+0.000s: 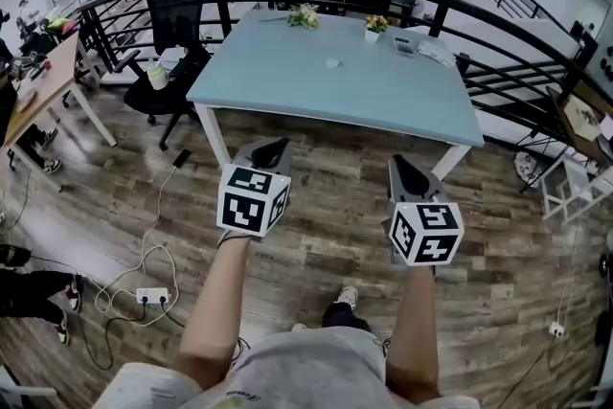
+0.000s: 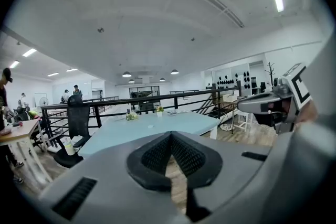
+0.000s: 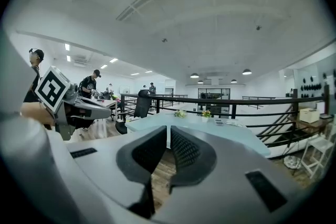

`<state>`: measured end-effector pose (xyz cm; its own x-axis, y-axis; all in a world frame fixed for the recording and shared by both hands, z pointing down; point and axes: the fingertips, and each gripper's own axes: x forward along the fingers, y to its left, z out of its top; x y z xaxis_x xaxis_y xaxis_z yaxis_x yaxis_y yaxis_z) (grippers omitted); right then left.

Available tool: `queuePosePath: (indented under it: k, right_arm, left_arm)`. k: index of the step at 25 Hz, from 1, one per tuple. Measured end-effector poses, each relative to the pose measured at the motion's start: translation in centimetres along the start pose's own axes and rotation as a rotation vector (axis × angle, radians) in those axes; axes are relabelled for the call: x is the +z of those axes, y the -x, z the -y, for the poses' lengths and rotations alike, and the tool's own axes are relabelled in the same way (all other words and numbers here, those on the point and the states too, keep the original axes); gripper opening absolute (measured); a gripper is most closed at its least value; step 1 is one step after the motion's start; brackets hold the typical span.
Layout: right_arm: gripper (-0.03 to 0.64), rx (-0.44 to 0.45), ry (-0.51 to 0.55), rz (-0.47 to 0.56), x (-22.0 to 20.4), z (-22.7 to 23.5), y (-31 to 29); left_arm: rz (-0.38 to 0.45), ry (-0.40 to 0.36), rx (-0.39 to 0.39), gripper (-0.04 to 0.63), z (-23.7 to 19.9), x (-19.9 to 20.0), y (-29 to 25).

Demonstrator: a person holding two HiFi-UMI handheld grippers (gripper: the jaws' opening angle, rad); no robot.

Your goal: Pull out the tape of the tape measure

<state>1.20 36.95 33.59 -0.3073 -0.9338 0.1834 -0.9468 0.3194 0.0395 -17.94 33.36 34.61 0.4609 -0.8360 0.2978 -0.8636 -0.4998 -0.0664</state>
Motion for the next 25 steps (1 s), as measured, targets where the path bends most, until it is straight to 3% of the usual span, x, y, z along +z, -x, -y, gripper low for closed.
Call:
queuePosePath:
  k: [12, 22, 25]
  right_arm:
    - [0.060, 0.020, -0.019, -0.007, -0.8, 3.1, -3.9]
    - [0.110, 0.053, -0.025, -0.002, -0.2, 8.6, -9.1]
    - [0.152, 0.055, -0.023, 0.007, 0.3, 10.4, -10.8]
  left_arm:
    - [-0.019, -0.002, 0.016, 0.070, -0.8, 0.2, -5.0]
    - [-0.012, 0.056, 0.039, 0.129, -1.4, 3.2, -12.0]
    - [-0.010, 0.055, 0.043, 0.146, -1.4, 4.3, -14.2]
